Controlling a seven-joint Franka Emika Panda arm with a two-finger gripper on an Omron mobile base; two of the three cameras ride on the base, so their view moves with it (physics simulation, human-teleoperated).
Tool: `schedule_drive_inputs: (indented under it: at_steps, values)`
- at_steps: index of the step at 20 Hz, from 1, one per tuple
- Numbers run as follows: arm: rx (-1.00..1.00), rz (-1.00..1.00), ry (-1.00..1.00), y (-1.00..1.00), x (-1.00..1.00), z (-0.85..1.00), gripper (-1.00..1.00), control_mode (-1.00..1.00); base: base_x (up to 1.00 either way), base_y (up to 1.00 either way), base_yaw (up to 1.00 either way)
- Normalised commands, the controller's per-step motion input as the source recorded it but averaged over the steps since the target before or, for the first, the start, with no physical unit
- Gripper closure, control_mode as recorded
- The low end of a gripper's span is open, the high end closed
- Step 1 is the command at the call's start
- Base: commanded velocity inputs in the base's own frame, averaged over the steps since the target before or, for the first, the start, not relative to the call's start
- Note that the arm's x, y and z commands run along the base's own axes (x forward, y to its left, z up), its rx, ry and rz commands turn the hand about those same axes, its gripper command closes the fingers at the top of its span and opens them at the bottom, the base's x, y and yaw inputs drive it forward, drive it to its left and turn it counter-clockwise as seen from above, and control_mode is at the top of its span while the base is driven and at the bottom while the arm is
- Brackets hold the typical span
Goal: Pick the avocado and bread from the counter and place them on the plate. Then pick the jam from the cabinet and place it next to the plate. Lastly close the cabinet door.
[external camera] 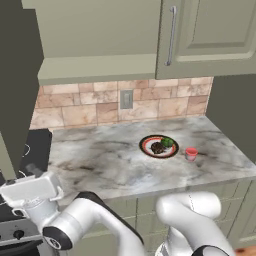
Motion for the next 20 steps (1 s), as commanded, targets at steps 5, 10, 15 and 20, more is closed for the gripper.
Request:
schedule_drive_inputs:
  at_steps: [5,10,15,20]
  values:
    - [0.00,0.11,-0.08,0.22,0.00,0.07,-1.00,-1.00,0.00,0.00,0.00]
    - [0.00,0.08,-0.13,0.24,0.00,0.20,-1.00,-1.00,0.00,0.00,0.00]
    - [0.00,0.06,-0.11,0.07,0.00,0.13,-1.00,-1.00,0.00,0.00,0.00]
    - [0.02,0.05,-0.09,0.01,0.00,0.10,-1.00,-1.00,0.00,0.00,0.00]
